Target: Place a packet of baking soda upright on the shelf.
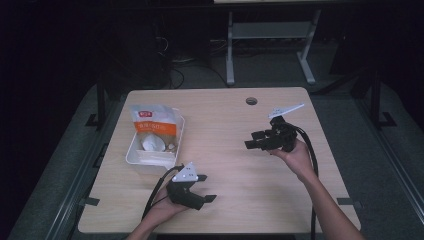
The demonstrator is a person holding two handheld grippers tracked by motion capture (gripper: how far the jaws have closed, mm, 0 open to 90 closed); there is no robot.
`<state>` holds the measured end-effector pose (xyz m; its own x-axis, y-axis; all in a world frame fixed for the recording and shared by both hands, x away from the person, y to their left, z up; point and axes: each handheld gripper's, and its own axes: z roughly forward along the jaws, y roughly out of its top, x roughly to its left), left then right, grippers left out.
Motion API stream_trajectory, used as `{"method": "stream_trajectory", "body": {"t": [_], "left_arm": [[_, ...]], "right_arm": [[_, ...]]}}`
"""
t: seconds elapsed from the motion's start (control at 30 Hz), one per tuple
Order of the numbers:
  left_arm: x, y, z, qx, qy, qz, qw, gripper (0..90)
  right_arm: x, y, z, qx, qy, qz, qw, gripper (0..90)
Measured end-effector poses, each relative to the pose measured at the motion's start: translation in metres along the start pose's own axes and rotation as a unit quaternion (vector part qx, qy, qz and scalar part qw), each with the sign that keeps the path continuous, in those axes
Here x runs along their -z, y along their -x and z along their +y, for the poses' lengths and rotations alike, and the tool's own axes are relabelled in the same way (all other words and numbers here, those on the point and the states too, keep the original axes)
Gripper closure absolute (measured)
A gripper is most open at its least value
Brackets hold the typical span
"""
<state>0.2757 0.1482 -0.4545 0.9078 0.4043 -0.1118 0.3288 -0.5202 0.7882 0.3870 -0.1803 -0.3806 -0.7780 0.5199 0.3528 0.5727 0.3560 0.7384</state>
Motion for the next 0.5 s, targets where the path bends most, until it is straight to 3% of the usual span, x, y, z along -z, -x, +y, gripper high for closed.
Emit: {"method": "stream_trajectory", "body": {"t": [0.5], "left_arm": [[0.000,-0.001,0.000,0.004,0.000,0.002,1.0000,24.3]], "right_arm": [[0.023,0.003,-0.032,-0.016,-0.002,-0.012,0.9998,39.6]]}}
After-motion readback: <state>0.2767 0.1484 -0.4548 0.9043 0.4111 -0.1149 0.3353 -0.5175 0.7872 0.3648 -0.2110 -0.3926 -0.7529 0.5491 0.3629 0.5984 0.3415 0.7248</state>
